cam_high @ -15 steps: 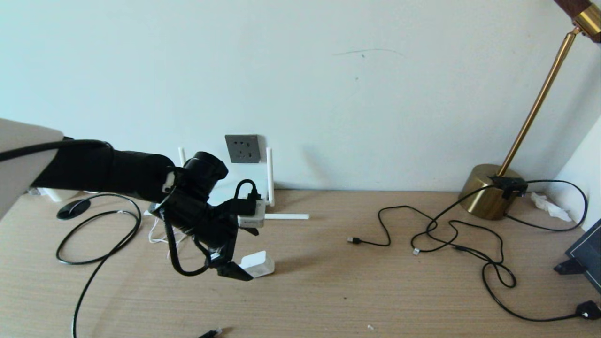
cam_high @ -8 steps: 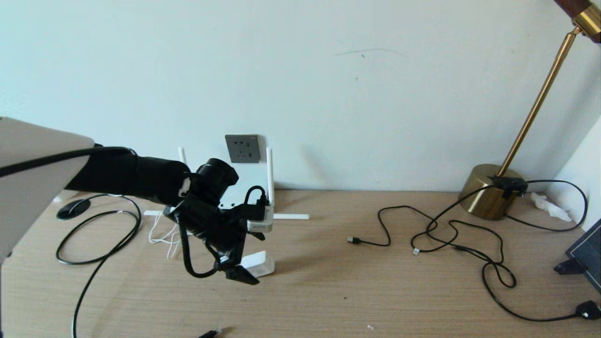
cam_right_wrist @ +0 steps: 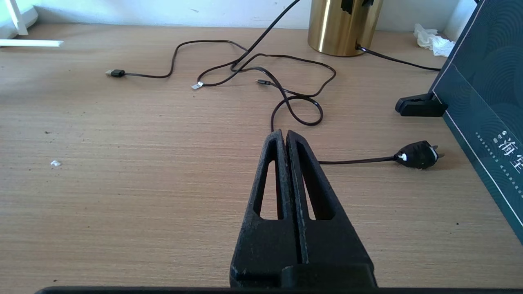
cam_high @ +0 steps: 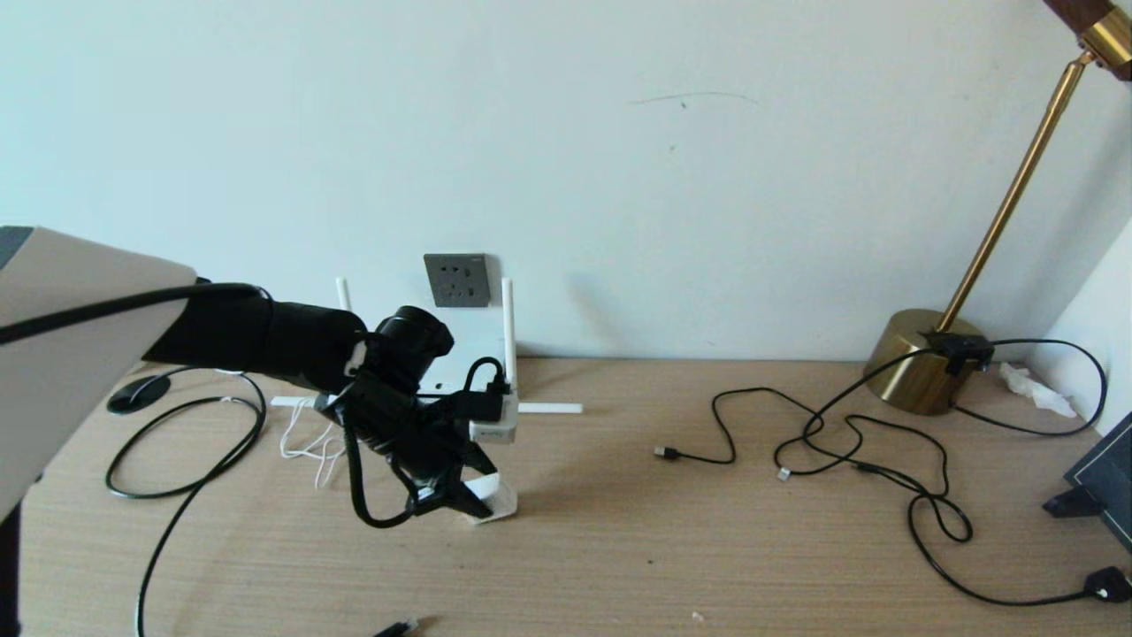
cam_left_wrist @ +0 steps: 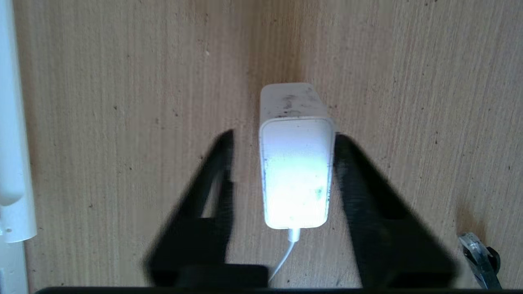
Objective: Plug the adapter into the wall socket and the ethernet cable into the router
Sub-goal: Pick up plug, then align plug and socket
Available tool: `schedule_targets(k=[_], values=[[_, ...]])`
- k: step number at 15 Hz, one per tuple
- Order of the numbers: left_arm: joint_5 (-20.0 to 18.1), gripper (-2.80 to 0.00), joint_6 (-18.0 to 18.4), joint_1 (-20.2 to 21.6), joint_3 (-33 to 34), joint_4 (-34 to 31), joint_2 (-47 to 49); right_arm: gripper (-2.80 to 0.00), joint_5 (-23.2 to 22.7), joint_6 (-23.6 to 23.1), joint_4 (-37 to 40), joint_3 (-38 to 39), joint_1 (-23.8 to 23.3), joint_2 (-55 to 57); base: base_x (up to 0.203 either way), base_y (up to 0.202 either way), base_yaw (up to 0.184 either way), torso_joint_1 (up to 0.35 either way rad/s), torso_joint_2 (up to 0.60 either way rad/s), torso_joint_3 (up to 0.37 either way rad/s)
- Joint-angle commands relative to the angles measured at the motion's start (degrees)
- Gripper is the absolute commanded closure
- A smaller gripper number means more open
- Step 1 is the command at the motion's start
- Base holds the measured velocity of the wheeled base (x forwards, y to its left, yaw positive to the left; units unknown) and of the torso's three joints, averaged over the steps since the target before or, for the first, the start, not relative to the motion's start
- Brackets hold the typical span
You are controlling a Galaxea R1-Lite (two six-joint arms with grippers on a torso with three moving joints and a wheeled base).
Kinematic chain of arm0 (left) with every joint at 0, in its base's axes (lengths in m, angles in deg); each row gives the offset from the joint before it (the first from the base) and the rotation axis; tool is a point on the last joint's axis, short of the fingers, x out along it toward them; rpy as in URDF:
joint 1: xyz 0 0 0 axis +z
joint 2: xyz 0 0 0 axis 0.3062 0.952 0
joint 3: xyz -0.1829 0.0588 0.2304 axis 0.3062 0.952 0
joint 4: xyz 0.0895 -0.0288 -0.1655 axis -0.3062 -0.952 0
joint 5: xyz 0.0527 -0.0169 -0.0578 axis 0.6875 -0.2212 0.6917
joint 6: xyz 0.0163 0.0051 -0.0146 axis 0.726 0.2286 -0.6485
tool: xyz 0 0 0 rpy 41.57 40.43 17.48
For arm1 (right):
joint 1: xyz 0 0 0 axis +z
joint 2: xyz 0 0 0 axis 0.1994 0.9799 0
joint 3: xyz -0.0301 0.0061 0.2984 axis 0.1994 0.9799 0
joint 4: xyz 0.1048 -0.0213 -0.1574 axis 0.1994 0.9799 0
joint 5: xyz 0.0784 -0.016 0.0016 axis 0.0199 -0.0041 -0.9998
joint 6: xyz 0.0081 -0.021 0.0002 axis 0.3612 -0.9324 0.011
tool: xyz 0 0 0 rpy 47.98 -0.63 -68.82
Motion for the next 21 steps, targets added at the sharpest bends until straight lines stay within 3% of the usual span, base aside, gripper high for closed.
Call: schedule_targets(k=[1, 6, 9, 11, 12, 13, 14, 15, 16, 18, 19, 21], values=[[-0.2, 0.00, 0.4, -0.1, 0.5, -0.2, -0.6, 0.00, 0.0, 0.0, 0.0, 0.0, 0.0, 0.0, 0.000, 0.000, 0.000, 0.000, 0.00, 0.000], [-2.4, 0.00, -1.4, 0.2, 6.0, 0.5, -11.3, 0.00, 0.0, 0.0, 0.0, 0.0, 0.0, 0.0, 0.000, 0.000, 0.000, 0.000, 0.00, 0.000], [-9.0, 0.00, -8.1, 1.4, 10.5, 0.5, -25.3, 0.00, 0.0, 0.0, 0.0, 0.0, 0.0, 0.0, 0.000, 0.000, 0.000, 0.000, 0.00, 0.000], [-13.2, 0.00, -19.6, 1.2, 13.2, -0.2, -37.8, 0.00, 0.0, 0.0, 0.0, 0.0, 0.0, 0.0, 0.000, 0.000, 0.000, 0.000, 0.00, 0.000], [-14.7, 0.00, -29.0, 0.7, 14.6, -0.4, -43.9, 0.00, 0.0, 0.0, 0.0, 0.0, 0.0, 0.0, 0.000, 0.000, 0.000, 0.000, 0.00, 0.000], [-15.8, 0.00, -44.8, 0.2, 16.2, 0.0, -49.4, 0.00, 0.0, 0.0, 0.0, 0.0, 0.0, 0.0, 0.000, 0.000, 0.000, 0.000, 0.00, 0.000], [-15.8, 0.00, -57.6, 0.2, 17.9, 1.8, -52.0, 0.00, 0.0, 0.0, 0.0, 0.0, 0.0, 0.0, 0.000, 0.000, 0.000, 0.000, 0.00, 0.000], [-13.4, 0.00, -68.7, 0.3, 20.8, 6.7, -53.7, 0.00, 0.0, 0.0, 0.0, 0.0, 0.0, 0.0, 0.000, 0.000, 0.000, 0.000, 0.00, 0.000], [-8.7, 0.00, -76.2, 0.4, 25.9, 15.8, -54.5, 0.00, 0.0, 0.0, 0.0, 0.0, 0.0, 0.1, 0.000, 0.000, 0.000, 0.000, 0.00, 0.000], [3.8, 0.00, -80.6, 0.0, 38.7, 40.5, -53.9, 0.00, 0.0, 0.0, 0.0, 0.0, 0.0, 0.1, 0.000, 0.000, 0.000, 0.000, 0.00, 0.000], [11.7, 0.00, -81.5, -0.5, 45.2, 55.5, -51.7, 0.00, 0.0, 0.0, 0.0, 0.0, 0.0, 0.0, 0.000, 0.000, 0.000, 0.000, 0.00, 0.000], [24.8, 0.00, -82.2, -1.3, 52.4, 76.7, -42.5, 0.00, 0.0, 0.0, 0.0, 0.0, 0.0, 0.0, 0.000, 0.000, 0.000, 0.000, 0.00, 0.000]])
